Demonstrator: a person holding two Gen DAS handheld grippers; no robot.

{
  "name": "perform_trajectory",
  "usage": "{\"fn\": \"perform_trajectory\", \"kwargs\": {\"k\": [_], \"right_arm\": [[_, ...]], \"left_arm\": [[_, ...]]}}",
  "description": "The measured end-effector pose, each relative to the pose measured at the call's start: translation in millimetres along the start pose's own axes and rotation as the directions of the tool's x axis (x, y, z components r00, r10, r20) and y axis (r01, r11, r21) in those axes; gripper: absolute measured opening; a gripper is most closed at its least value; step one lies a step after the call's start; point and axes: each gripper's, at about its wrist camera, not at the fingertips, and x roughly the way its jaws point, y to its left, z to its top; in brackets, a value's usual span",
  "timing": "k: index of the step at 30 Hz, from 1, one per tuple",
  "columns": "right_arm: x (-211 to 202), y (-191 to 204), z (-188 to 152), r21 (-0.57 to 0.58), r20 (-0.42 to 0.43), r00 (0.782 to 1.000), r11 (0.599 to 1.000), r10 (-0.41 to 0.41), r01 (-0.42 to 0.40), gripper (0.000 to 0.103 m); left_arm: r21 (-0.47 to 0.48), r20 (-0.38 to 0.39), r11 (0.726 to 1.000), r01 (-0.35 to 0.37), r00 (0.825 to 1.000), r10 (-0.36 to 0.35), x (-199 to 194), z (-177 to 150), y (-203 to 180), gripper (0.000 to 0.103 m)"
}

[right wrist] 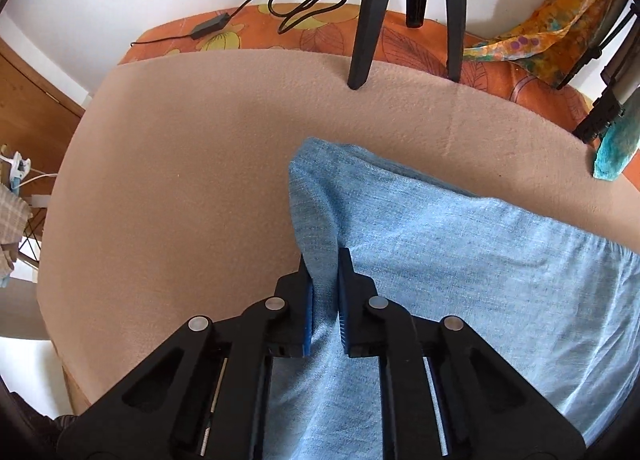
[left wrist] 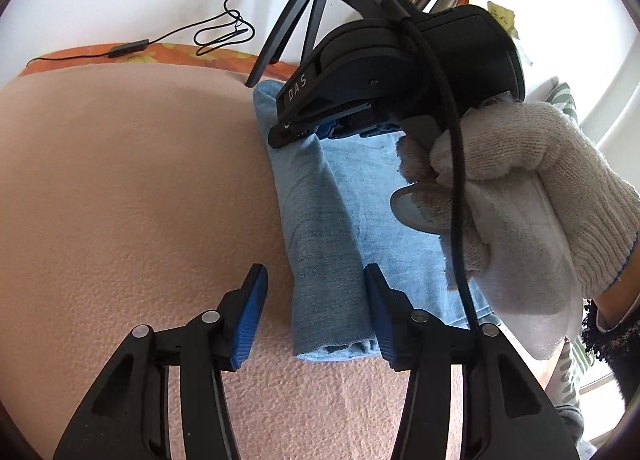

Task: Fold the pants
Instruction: 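Grasp the folded jeans edge with the right tool while the left tool grasps beside it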

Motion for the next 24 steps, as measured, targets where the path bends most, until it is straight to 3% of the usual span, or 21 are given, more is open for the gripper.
{"fn": "perform_trajectory", "kwargs": {"k": [5, 8, 15, 24], "right_arm": [[-18.9, -15.3, -5.0, 0.035, 0.047, 0.997, 0.997, 0.064, -0.065, 0.010], [-31.2, -24.7, -10.5, 0.048, 0.074, 0.993, 0.994, 0.094, -0.098, 0.010], [-58.9, -40.6, -19.7, 0.073, 0.136, 0.980, 0.985, 0.145, -0.156, 0.009], [-87.6, -65.5, -25.3, 0.106, 0.226, 0.956, 0.971, 0.185, -0.213, 0.009]], "left_arm": [[0.045, 0.003, 0.999, 0.012, 1.000, -0.012, 4.5, 1.0, -5.9, 0.048], [0.090, 0.016, 0.996, 0.022, 1.000, -0.024, 7.0, 0.7, -14.0, 0.036], [0.153, 0.058, 0.987, 0.039, 0.997, -0.049, 5.4, 3.8, -32.9, 0.020], [0.177, 0.100, 0.978, 0.108, 0.987, -0.127, -2.6, 17.9, -57.9, 0.018]]}}
